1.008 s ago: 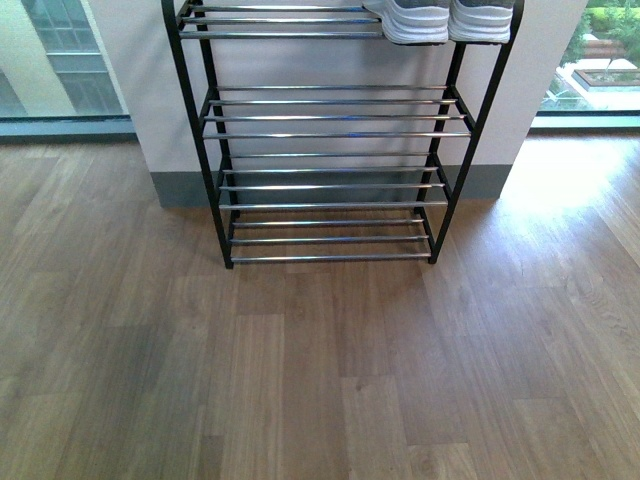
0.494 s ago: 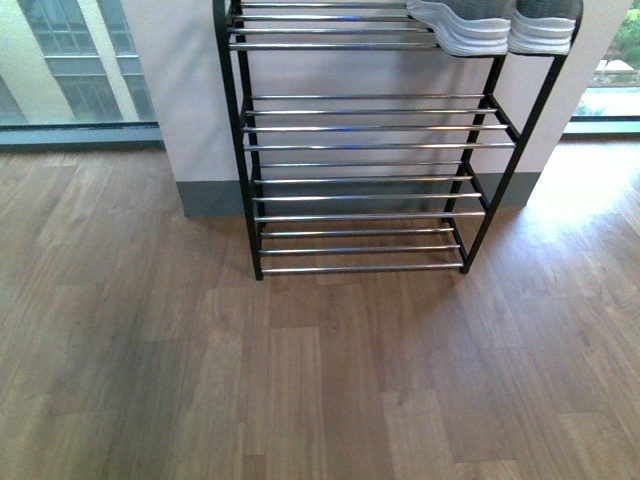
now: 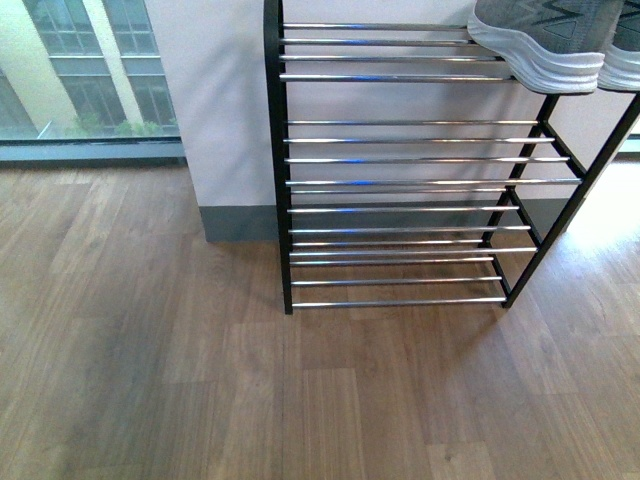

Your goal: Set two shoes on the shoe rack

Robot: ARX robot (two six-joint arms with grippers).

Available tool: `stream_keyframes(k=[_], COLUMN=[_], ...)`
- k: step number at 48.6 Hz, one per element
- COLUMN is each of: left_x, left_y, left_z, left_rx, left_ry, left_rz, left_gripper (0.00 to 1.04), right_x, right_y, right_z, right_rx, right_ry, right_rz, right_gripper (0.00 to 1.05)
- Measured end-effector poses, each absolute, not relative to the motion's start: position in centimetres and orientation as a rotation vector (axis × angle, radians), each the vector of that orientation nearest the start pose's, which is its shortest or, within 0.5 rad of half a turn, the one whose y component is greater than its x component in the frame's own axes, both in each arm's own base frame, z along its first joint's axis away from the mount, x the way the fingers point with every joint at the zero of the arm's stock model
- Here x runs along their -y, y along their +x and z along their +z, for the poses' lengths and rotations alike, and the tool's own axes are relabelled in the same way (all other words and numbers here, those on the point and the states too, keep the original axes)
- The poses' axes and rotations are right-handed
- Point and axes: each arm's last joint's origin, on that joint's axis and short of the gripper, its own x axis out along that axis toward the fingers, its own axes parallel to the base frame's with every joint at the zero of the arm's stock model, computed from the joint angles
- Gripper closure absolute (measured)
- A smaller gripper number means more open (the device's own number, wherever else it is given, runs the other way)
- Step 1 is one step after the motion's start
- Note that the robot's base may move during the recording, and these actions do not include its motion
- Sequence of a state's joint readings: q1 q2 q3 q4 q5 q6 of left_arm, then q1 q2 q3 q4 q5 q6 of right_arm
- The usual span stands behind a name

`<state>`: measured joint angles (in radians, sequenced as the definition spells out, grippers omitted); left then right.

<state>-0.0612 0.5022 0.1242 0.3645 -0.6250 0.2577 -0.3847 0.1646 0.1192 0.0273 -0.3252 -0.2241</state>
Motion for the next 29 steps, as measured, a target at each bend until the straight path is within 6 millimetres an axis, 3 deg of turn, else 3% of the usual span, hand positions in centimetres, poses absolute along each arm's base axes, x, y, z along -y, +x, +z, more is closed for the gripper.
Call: stream_keyframes(k=[29], left_x=[-0.88], left_y=[13.05], left_z=[19.47], left_rx=[-0.085], left_ry=[0.255], left_rz=[0.556], left_gripper=[1.03], right_x=[2.98], right_y=[9.81], right_z=[19.39], right_rx=[-0.023], right_ry=[-0.218], right_rz=[-0.06], right_gripper=[1.03])
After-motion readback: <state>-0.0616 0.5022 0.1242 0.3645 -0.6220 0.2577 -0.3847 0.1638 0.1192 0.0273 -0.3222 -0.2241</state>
